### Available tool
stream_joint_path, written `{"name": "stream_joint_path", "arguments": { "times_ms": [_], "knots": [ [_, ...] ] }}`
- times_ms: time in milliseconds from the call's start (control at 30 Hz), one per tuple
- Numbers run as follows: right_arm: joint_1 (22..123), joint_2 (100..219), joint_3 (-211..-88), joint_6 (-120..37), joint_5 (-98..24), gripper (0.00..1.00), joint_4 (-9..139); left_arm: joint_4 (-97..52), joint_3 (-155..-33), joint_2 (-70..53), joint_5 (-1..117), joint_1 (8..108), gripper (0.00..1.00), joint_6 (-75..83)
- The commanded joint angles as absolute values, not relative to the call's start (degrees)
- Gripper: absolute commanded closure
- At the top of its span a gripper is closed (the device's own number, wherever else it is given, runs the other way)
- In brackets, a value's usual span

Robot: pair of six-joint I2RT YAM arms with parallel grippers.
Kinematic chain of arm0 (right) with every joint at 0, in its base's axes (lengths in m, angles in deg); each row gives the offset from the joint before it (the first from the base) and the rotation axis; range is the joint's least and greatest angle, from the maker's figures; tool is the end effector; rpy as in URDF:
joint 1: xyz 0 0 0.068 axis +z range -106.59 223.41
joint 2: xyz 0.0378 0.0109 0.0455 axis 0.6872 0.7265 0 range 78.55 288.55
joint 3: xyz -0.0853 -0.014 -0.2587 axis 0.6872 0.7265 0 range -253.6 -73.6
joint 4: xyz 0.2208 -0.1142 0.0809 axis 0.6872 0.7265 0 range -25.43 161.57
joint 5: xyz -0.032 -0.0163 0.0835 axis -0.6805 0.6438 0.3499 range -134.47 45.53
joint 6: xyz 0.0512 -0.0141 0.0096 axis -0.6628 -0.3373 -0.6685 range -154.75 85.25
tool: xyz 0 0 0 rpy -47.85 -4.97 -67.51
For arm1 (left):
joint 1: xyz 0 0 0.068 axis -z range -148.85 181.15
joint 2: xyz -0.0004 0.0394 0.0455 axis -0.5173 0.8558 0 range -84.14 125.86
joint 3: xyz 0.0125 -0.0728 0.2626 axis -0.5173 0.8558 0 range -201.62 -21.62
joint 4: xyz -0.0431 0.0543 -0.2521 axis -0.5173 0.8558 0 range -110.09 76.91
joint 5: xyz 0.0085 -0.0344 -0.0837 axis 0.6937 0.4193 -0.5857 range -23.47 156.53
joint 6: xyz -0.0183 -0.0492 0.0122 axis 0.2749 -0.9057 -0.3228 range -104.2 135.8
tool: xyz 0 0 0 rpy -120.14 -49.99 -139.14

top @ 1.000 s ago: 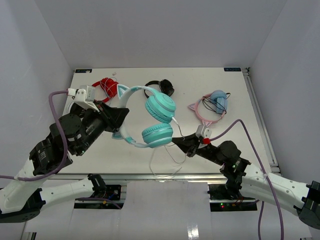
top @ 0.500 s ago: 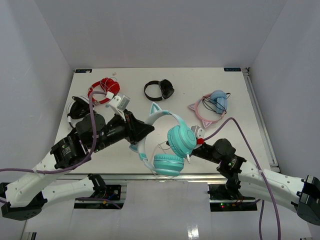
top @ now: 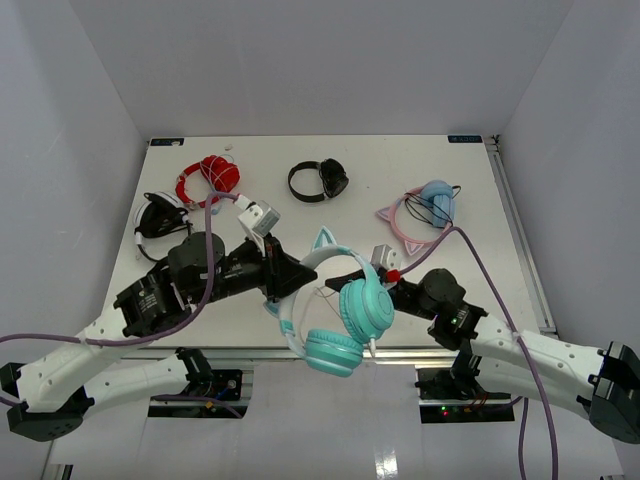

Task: Wrap the headphones

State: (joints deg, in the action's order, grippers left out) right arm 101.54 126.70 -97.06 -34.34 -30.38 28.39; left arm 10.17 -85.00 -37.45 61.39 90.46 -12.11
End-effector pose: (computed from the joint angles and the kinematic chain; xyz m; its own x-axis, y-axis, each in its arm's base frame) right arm 0.0971 0.1726 0.2838 0.1121 0.1669 -0.9796 -0.9489 0.3108 -0.0556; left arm 0.0805 -0.1416 0.4078 -0.5275 -0.0246 -0.8492 0.7401 0.4775 -0.4735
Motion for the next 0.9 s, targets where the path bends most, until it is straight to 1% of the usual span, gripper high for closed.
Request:
{"name": "stream_joint_path", "arguments": {
  "times_ms": [0, 133, 300, 433, 533, 633, 800, 867],
  "knots": [
    [101.51, 126.81, -100.85, -33.51, -30.78, 0.92, 28.89, 6.38, -83.47, -37.01, 53.03, 90.39, 1.00, -10.52],
    [101.51, 126.94, -102.22, -33.02, -32.47, 0.92, 31.81, 7.02, -82.65, -36.49, 52.02, 90.39, 1.00, -9.60],
    [101.52, 124.41, -104.12, -32.07, -38.90, 0.92, 38.71, 9.45, -81.43, -38.01, 54.02, 90.39, 1.00, -8.03],
    [101.42, 122.74, -107.93, -32.09, -46.00, 0.92, 47.28, 14.11, -81.36, -37.16, 59.30, 90.39, 1.00, -5.79],
    [101.42, 123.13, -111.19, -32.55, -48.75, 0.92, 52.89, 16.04, -81.71, -35.36, 62.86, 90.39, 1.00, -4.70],
    [101.42, 124.23, -116.03, -34.05, -53.12, 0.92, 61.67, 18.25, -81.41, -32.57, 69.24, 90.39, 1.00, -3.78],
    [101.42, 126.74, -121.96, -34.31, -55.72, 0.92, 74.43, 19.23, -80.17, -30.02, 74.36, 90.39, 1.00, -1.24],
    [101.42, 127.51, -123.43, -34.31, -56.42, 0.92, 76.55, 19.67, -79.92, -28.63, 75.58, 90.39, 1.00, -0.34]
  ]
}}
